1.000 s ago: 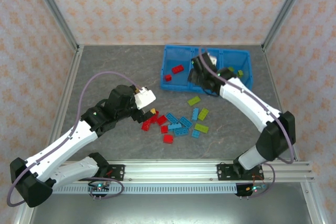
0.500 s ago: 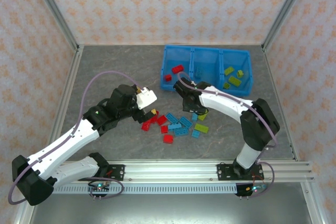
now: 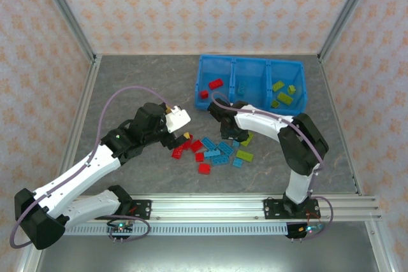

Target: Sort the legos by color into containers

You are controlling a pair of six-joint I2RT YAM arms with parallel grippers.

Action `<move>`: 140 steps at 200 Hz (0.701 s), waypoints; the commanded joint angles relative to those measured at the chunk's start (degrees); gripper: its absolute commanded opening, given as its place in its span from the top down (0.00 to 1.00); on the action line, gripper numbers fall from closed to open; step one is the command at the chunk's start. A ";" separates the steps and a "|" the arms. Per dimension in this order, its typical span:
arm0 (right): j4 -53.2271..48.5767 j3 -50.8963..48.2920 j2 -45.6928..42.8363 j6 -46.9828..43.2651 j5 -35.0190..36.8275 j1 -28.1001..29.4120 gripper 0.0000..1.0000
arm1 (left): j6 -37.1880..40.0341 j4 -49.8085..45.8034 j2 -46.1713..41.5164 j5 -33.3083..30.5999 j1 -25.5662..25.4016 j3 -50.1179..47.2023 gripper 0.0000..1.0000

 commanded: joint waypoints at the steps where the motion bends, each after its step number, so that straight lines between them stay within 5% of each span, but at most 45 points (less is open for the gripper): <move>1: 0.86 0.53 1.69 0.66 -0.12 -0.03 0.55 | 0.29 -0.79 -0.89 -0.96 -0.55 -0.01 0.04; 35: 1.77 1.06 3.09 0.77 -0.81 -0.03 0.61 | 0.36 -0.87 -0.89 -1.20 -0.58 0.00 0.04; 79: 1.85 0.91 -3.46 1.99 2.25 0.05 0.83 | 0.45 -0.87 -0.81 -1.55 -0.54 -0.09 0.04; 140: 12.88 5.54 -17.39 -3.03 16.78 -6.27 0.84 | 0.47 -0.96 -1.33 -1.04 -0.58 0.21 0.04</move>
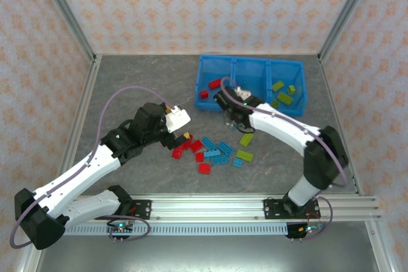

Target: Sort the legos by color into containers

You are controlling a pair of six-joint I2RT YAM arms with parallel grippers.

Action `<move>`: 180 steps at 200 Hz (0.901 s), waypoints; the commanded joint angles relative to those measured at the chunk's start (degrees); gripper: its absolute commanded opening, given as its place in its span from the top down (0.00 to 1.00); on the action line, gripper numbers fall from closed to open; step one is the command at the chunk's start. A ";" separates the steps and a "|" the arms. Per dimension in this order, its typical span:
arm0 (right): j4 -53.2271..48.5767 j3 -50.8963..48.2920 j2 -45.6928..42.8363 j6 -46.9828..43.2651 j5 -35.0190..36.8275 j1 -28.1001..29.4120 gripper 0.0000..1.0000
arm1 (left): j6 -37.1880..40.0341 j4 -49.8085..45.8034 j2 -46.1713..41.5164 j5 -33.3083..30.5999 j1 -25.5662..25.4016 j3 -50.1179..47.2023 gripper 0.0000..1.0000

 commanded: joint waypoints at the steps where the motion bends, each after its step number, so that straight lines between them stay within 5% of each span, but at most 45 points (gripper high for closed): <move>1: 8.58 3.10 -3.72 -3.16 9.60 -4.64 0.84 | 0.44 -0.98 -1.29 -0.87 -0.62 0.19 0.04; 49: 14.47 16.99 10.58 -8.03 4.35 -17.45 0.83 | 0.63 -0.86 -1.38 -1.59 -0.76 0.13 0.04; 103: 7.83 34.25 27.71 -9.03 1.15 -20.54 0.74 | 1.55 -1.23 -1.47 -3.74 -0.94 -0.34 0.03; 132: 6.26 34.00 25.96 -8.16 0.25 -20.56 0.58 | 1.48 -1.11 -1.25 -3.44 -0.92 -0.45 0.03; 180: 6.25 20.35 12.31 -8.37 -4.52 -19.54 0.53 | 1.16 -1.42 -0.59 -2.45 -1.02 -0.08 0.03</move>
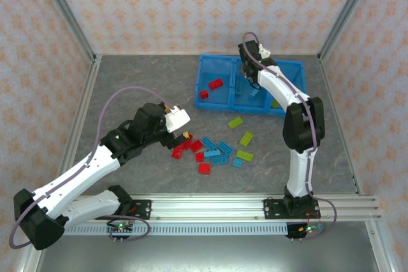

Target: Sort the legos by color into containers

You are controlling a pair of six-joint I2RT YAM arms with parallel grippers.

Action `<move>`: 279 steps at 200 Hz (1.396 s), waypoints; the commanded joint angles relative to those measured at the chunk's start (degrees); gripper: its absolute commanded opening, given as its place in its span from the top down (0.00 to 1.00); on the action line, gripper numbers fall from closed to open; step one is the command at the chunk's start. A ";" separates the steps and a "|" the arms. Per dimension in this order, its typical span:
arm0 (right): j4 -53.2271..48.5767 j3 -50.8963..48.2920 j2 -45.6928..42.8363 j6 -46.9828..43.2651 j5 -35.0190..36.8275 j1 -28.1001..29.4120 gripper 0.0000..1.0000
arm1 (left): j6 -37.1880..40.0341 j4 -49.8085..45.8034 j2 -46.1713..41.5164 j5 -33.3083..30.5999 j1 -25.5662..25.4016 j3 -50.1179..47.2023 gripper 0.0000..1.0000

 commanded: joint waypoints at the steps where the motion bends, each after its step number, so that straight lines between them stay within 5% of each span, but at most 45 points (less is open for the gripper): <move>1: -1.79 -6.62 -10.54 -0.29 -2.93 0.96 0.53 | 0.90 -1.35 -0.17 -0.53 -0.65 -0.09 0.03; 48: -4.62 -23.18 -23.13 -6.14 -4.04 11.04 0.53 | 0.76 -1.23 0.12 0.28 -0.67 -0.01 0.03; 97: -9.72 -25.04 -15.50 -20.27 -7.61 16.89 0.45 | 0.11 -1.50 1.41 1.87 -0.63 0.60 0.03; 154: -7.31 -21.91 -6.07 3.23 3.45 16.47 0.34 | 0.64 -1.47 0.93 0.47 -0.73 0.25 0.03; 212: -0.99 -23.99 -2.59 15.10 2.48 16.29 0.24 | 0.89 -1.59 0.60 -0.16 -0.84 0.17 0.03; 279: -0.73 -28.04 -2.81 18.62 0.81 16.37 0.38 | 1.07 -1.59 0.31 -1.06 -0.82 0.12 0.02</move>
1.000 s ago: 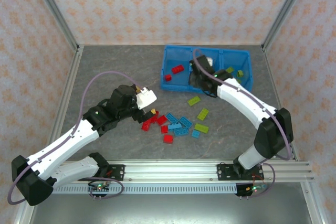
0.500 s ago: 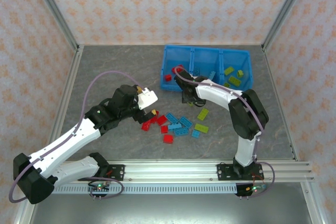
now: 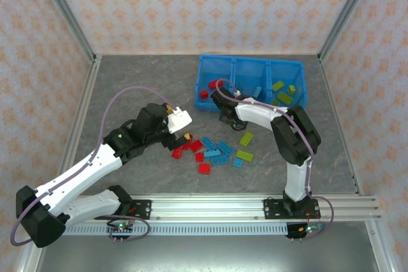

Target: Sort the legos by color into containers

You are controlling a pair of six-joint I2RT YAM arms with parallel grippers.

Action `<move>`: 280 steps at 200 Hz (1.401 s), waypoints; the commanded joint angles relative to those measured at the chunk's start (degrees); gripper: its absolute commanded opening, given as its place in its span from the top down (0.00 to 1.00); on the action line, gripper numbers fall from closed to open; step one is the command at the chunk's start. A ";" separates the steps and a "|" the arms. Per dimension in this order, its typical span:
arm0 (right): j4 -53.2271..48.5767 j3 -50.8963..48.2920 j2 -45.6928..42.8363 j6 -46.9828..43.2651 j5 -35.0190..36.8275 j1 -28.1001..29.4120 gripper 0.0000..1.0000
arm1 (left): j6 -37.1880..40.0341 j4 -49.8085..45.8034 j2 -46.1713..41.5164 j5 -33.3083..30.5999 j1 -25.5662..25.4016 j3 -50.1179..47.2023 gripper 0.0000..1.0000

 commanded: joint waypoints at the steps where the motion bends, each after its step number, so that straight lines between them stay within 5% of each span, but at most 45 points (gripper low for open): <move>1: -0.54 -2.59 -0.42 3.11 0.72 0.02 0.38 | 1.09 -1.20 -1.04 -1.44 -0.39 0.14 0.02; 82: -0.45 -8.26 -7.12 3.63 1.12 0.15 0.74 | 1.18 -1.20 -0.74 -1.95 -0.47 -0.01 0.02; 134: 2.60 -12.23 -27.21 -0.74 7.30 -0.59 0.77 | 1.11 -1.12 -0.82 -0.77 -0.47 0.00 0.02; 162: 7.74 -10.42 -33.45 -8.50 13.09 -7.63 0.77 | 0.92 -1.34 -0.74 -0.22 -0.47 0.31 0.02; 203: 7.42 2.93 -19.64 -14.41 2.65 -24.25 0.76 | 1.13 -1.24 -0.93 -0.99 -0.64 0.18 0.02; 249: 4.37 14.38 -5.40 -16.53 2.26 -30.29 0.71 | 1.18 -1.27 -0.80 -1.20 -0.83 0.16 0.02; 280: 0.87 18.31 -3.12 -16.44 0.61 -31.40 0.51 | 1.26 -1.11 -0.67 -1.31 -0.90 -0.09 0.02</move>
